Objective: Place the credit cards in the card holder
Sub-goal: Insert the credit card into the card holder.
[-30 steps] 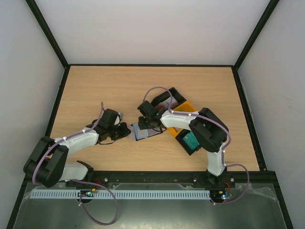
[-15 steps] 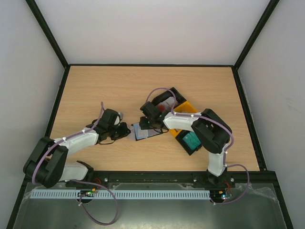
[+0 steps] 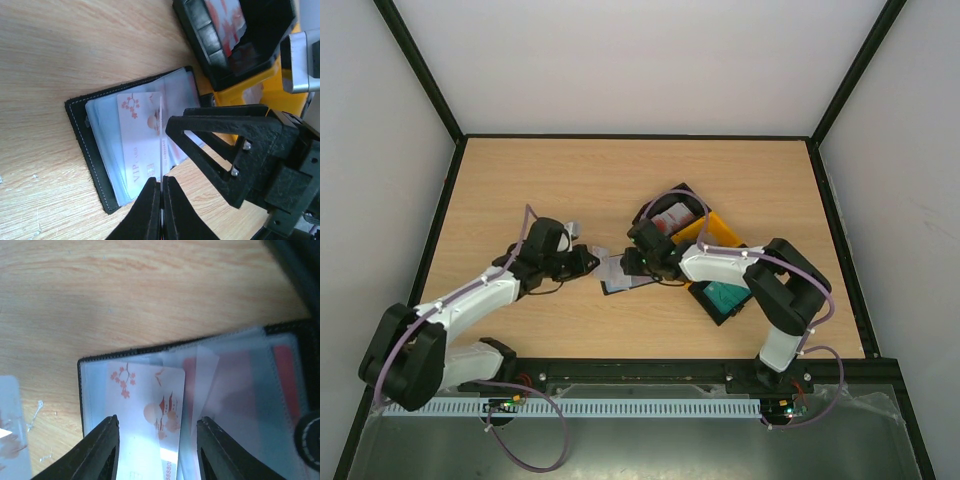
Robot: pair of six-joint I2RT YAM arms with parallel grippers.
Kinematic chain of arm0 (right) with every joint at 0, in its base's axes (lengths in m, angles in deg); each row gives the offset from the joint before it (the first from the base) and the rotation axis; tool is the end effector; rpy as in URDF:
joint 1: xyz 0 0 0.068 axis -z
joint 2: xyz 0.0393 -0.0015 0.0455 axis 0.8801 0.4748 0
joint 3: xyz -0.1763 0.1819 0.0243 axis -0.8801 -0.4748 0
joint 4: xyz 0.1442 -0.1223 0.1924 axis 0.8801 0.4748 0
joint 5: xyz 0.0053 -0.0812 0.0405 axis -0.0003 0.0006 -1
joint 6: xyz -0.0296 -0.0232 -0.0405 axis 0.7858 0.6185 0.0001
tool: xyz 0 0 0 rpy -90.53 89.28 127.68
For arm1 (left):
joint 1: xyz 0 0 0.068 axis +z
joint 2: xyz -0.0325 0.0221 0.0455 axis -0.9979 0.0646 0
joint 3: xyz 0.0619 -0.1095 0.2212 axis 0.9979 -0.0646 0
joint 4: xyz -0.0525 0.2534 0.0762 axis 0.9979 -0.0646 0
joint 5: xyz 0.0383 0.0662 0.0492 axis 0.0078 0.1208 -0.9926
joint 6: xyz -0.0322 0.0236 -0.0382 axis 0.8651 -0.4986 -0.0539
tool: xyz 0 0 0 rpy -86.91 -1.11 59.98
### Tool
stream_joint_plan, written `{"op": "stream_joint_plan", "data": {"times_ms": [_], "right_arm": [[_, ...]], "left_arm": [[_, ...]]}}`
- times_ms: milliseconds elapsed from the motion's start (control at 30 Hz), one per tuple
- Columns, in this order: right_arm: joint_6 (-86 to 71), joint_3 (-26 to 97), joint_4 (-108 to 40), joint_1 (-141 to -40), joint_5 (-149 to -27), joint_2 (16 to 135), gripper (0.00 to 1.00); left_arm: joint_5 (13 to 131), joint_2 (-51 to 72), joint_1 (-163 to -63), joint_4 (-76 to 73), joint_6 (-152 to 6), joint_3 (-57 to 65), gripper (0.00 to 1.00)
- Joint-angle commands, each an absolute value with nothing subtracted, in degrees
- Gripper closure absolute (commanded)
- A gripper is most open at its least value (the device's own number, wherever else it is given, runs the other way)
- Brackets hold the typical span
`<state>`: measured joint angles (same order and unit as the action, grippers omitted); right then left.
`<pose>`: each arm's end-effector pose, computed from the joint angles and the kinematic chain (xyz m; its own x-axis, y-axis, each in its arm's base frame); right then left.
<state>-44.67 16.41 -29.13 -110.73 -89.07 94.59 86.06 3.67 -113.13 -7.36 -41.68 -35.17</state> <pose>0.2320 0.2765 0.1377 -0.9208 -0.0147 -0.3897 -0.2412 0.8068 0.5393 0.2213 -0.1282 0.1751 -0.8780 -0.2647 -0.3989 0.1102 0.6991 -0.7065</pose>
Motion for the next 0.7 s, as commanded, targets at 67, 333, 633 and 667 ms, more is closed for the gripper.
{"op": "stream_joint_plan", "data": {"times_ms": [67, 333, 633, 667], "right_arm": [[-50.42, 10.33, -38.27, -108.59, -96.81, 93.21, 0.59], [-52.76, 6.62, -43.66, -106.58, -102.88, 93.36, 0.68], [-54.29, 5.12, -47.69, -105.69, -106.66, 93.71, 0.77], [-54.34, 5.08, -48.23, -105.69, -107.14, 93.79, 0.79]], "left_arm": [[88.15, 10.02, -113.27, -6.11, -43.97, -34.46, 0.98], [84.40, 15.49, -113.24, -7.93, -45.65, -35.75, 0.98], [78.81, 16.97, -113.25, -12.91, -46.31, -35.48, 0.98], [78.59, 17.08, -113.28, -13.12, -46.38, -35.59, 0.98]]}}
